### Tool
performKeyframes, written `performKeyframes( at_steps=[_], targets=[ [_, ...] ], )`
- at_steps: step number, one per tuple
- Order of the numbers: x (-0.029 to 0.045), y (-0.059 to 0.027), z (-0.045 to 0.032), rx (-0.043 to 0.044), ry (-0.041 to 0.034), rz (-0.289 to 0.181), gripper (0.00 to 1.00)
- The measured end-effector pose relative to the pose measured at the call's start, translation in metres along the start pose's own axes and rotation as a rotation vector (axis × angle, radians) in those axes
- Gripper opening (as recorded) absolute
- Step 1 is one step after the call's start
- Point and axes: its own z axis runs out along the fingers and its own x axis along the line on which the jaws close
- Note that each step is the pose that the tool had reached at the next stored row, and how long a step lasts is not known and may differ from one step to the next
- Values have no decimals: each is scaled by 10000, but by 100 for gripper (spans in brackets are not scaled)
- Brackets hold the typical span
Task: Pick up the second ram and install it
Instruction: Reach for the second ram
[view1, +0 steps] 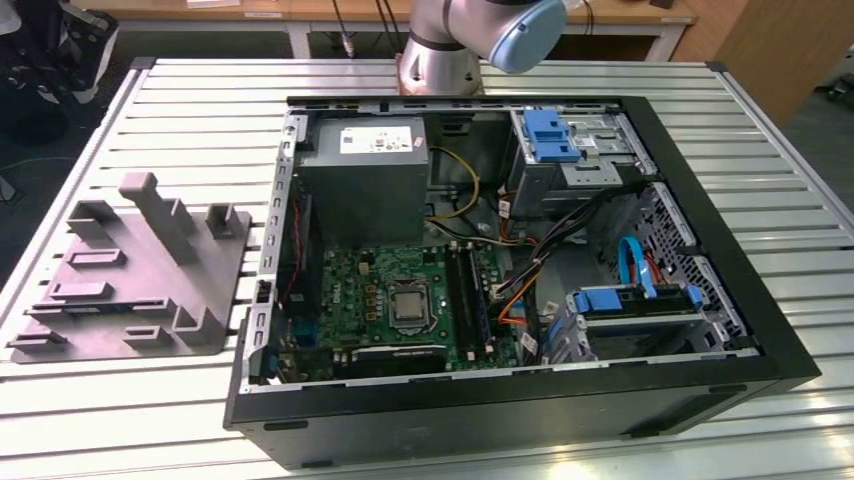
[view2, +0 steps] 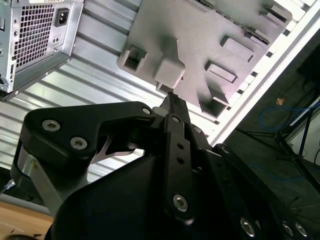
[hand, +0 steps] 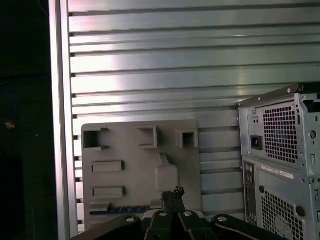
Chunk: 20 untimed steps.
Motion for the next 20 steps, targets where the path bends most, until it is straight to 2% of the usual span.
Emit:
performKeyframes(
  at_steps=[6,10,20],
  targets=[
    [48,-29,51,1,3,-1,10],
    [72,-90,82,0,0,0,10],
    [101,-358,114,0,1,-1,10]
  ],
)
